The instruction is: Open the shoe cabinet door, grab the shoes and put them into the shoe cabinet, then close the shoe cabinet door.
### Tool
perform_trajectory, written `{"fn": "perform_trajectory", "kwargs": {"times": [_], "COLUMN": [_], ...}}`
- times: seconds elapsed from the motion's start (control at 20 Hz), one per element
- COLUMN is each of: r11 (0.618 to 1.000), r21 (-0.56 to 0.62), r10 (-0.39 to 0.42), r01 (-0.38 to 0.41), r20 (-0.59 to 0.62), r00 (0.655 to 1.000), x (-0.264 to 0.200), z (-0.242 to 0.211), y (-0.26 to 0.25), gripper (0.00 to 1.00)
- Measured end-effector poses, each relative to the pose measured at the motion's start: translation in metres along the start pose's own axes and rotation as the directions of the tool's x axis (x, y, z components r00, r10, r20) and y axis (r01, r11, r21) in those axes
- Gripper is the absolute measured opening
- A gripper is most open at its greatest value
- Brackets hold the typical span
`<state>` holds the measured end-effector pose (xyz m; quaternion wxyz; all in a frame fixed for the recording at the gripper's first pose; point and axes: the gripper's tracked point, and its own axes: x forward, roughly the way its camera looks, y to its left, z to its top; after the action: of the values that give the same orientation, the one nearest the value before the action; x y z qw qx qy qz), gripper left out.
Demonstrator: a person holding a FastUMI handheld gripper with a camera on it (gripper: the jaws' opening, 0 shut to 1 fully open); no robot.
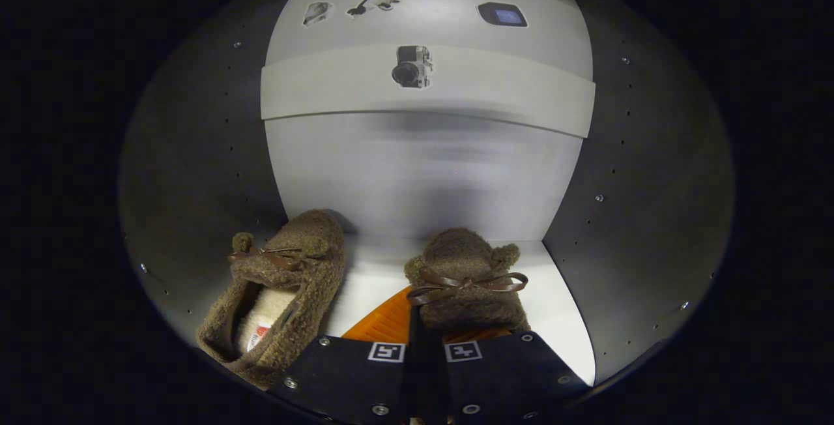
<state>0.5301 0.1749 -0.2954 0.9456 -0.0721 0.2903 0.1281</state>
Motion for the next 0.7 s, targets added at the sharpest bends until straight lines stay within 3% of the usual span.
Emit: {"fn": "perform_trajectory", "kwargs": {"times": [0.2, 0.45, 0.7], "r11": [1.0, 1.0, 0.995], "r21": [0.015, 0.019, 0.095], "r10": [-0.001, -0.016, -0.028], "r01": [0.002, 0.016, 0.025], "r20": [-0.018, -0.001, 0.035], "r00": [1.0, 1.0, 0.999], "x": [-0.01, -0.034, -0.077], "z": [-0.003, -0.001, 0.001], "y": [-0.001, 0.003, 0.004], "gripper": [0.22, 0.66, 0.89]}}
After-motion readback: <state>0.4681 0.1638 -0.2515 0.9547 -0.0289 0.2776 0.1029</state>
